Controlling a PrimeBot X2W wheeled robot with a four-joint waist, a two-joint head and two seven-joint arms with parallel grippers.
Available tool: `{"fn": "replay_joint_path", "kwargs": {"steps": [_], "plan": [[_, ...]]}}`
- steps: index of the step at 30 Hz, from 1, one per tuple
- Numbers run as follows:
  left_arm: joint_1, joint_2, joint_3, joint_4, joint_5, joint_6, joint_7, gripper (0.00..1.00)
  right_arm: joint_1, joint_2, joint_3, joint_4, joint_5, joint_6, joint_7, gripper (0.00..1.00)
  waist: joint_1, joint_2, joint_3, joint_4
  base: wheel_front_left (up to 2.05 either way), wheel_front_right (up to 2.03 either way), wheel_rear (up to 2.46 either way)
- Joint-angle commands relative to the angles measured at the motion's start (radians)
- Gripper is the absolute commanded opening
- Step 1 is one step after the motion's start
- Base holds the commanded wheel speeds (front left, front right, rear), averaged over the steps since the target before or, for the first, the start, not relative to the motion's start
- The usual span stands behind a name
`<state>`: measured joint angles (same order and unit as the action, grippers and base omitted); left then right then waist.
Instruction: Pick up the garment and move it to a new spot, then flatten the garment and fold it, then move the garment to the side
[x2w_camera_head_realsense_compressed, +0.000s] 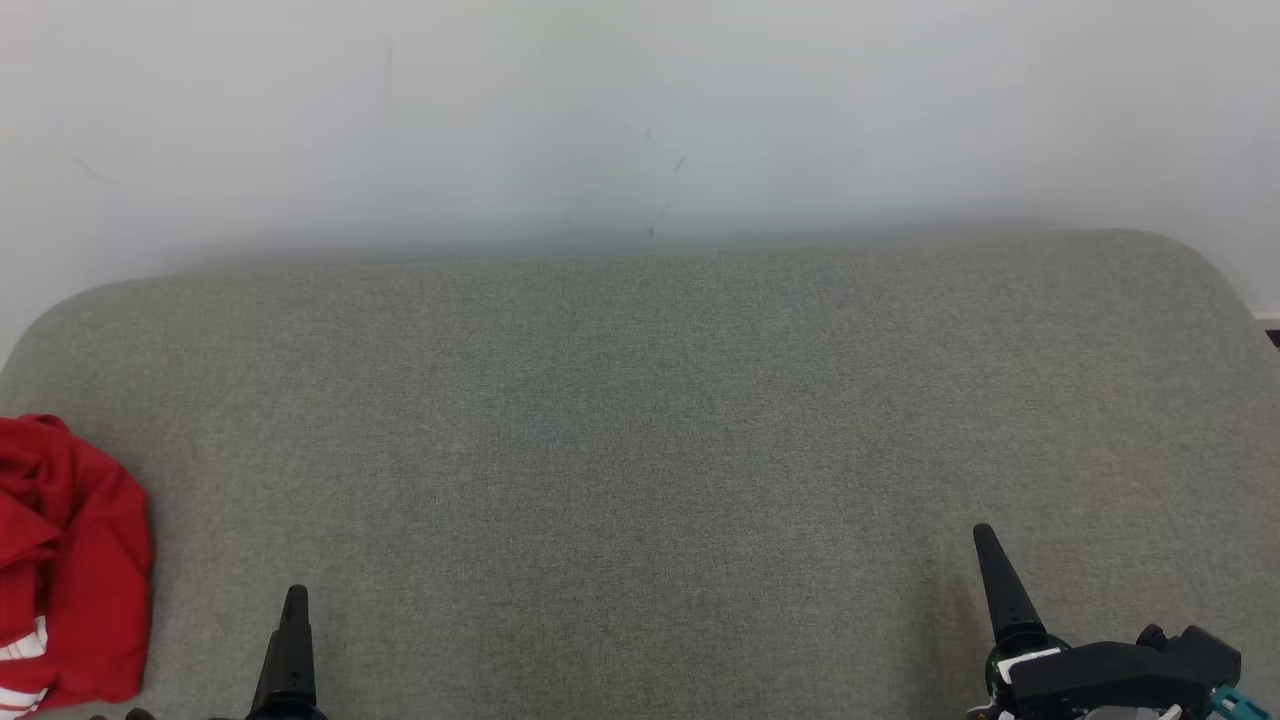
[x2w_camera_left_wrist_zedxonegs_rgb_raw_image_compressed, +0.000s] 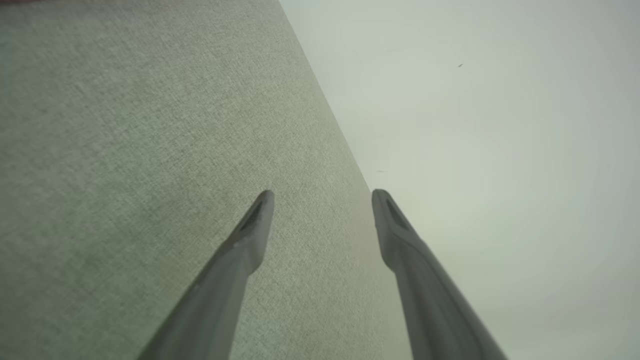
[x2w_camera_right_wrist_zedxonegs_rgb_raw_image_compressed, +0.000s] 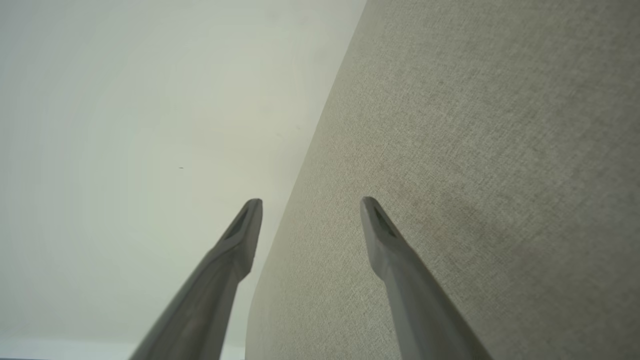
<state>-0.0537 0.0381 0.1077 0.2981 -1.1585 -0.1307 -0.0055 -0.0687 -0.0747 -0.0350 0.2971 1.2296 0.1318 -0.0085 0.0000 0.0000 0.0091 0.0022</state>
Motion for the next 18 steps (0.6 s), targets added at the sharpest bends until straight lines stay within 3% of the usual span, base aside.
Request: {"fn": "replay_joint_path", "kwargs": {"steps": [1,18], "plan": [[-0.002,0.006,0.003,-0.013,0.01,0.0,-0.006,1.0,-0.024,-0.004,0.003,-0.014,-0.009,0.0,-0.004,1.0,0.0,0.0,0.0,0.0,0.0,0.0,0.0],[0.008,0.008,-0.019,-0.031,0.303,0.023,-0.071,1.0,-0.029,0.001,0.014,-0.02,-0.298,-0.001,-0.069,1.0,0.0,0.0,0.005,0.001,0.0,0.0,0.0]]}}
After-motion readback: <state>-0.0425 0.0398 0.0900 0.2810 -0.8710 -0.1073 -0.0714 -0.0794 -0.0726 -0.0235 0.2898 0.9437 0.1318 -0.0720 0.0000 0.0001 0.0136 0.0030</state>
